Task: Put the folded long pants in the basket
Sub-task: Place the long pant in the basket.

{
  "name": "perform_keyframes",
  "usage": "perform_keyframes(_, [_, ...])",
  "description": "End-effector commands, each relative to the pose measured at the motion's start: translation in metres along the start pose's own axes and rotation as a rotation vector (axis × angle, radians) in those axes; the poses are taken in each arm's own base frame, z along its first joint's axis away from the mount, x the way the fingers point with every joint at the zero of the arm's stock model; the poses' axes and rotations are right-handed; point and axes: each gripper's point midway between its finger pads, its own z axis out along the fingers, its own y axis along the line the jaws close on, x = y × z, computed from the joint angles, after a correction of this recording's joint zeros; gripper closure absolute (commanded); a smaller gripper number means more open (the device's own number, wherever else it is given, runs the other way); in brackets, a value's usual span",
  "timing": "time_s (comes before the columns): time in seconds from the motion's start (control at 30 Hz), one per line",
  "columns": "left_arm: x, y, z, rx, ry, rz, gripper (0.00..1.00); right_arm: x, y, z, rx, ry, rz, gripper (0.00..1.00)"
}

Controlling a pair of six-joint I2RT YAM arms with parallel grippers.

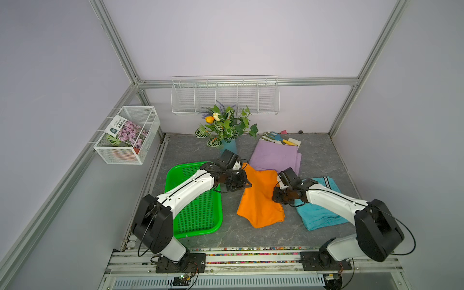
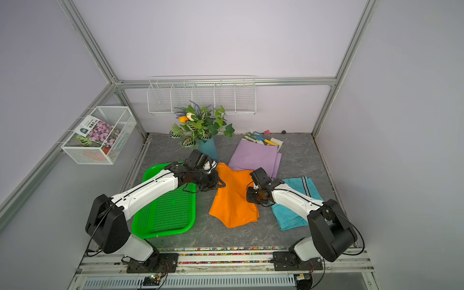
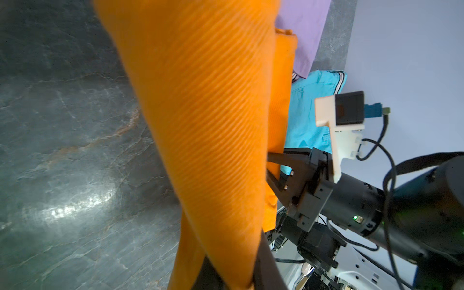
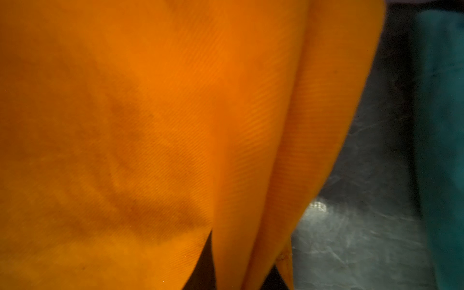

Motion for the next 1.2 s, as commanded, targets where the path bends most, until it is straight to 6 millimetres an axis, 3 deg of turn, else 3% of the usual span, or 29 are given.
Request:
perform_keyframes(0.0, [-0.010,-0.040,-0.040,0.141,-0.071,0.087,1.00,-0.017,0.028,-0.005,-0.058,-0.049,-0.040,1.00])
perform_keyframes(0.17, [-0.013,-0.043,-0.066,0.200,-0.109,0.065,1.00,-0.025,0.042,-0.005,-0.084,-0.066,-0.047,1.00])
perform_keyframes(0.37, [-0.010,-0.040,-0.081,0.223,-0.104,0.054,1.00,-0.034,0.068,-0.013,-0.123,-0.094,-0.087,1.00])
perform_keyframes(0.5, [-0.013,-0.025,-0.096,0.217,-0.143,0.016,1.00,-0.040,0.090,-0.016,-0.160,-0.106,-0.119,1.00])
perform_keyframes(0.8, [-0.021,-0.009,-0.143,0.217,-0.258,-0.008,1.00,-0.041,0.142,0.001,-0.208,-0.071,-0.194,1.00])
perform_keyframes(1.17, [-0.035,0.031,-0.191,0.199,-0.385,-0.080,1.00,-0.043,0.176,-0.009,-0.258,-0.105,-0.254,1.00])
